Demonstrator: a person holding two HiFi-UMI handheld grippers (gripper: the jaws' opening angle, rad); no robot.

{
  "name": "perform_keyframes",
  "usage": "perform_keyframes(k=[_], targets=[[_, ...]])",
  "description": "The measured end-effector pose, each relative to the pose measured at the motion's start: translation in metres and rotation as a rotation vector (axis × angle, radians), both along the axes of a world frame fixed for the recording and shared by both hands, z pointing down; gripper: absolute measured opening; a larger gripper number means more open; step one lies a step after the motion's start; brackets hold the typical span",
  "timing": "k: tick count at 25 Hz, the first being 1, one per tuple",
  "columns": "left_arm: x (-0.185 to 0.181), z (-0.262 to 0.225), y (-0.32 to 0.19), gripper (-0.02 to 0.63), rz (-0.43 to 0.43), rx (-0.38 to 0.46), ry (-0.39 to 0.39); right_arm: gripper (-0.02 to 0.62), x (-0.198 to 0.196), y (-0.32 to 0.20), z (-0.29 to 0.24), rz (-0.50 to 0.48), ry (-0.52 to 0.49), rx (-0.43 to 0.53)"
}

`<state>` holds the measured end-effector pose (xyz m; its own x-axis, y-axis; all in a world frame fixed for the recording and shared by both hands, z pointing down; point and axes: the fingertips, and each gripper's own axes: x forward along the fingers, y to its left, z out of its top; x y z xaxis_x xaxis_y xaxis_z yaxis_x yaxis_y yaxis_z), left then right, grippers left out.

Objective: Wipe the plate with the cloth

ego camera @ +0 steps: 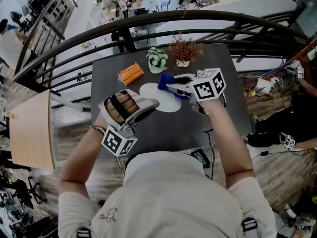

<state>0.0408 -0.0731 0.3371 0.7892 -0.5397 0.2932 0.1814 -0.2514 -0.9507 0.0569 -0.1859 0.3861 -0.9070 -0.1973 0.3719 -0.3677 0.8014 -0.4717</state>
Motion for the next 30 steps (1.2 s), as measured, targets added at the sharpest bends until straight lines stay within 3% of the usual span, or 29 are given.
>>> perform_keyframes(k=[7,12,16,20,27,30], targets=[[0.012,-0.004,0.01,0.031,0.047,0.02,-0.019,0.069,-0.043,0.01,-0.027,-0.096,0.041,0.072],[0.004,0.002,-0.005,0.032,0.005,-0.007,0.0,0.07,-0.063,0.027,-0.052,-0.158,-0.015,0.114],[-0.023,0.001,-0.031,0.034,-0.093,-0.016,0.035,0.069,-0.06,0.036,-0.069,-0.148,-0.068,0.144],[-0.039,-0.003,-0.041,0.032,-0.138,-0.019,0.047,0.07,-0.059,0.04,-0.074,-0.158,-0.075,0.157],[-0.058,-0.008,-0.051,0.032,-0.202,-0.056,0.118,0.069,-0.029,0.026,-0.049,-0.095,-0.088,0.087],[-0.062,-0.01,-0.053,0.032,-0.22,-0.089,0.155,0.069,-0.013,0.014,-0.035,-0.024,-0.103,0.048]])
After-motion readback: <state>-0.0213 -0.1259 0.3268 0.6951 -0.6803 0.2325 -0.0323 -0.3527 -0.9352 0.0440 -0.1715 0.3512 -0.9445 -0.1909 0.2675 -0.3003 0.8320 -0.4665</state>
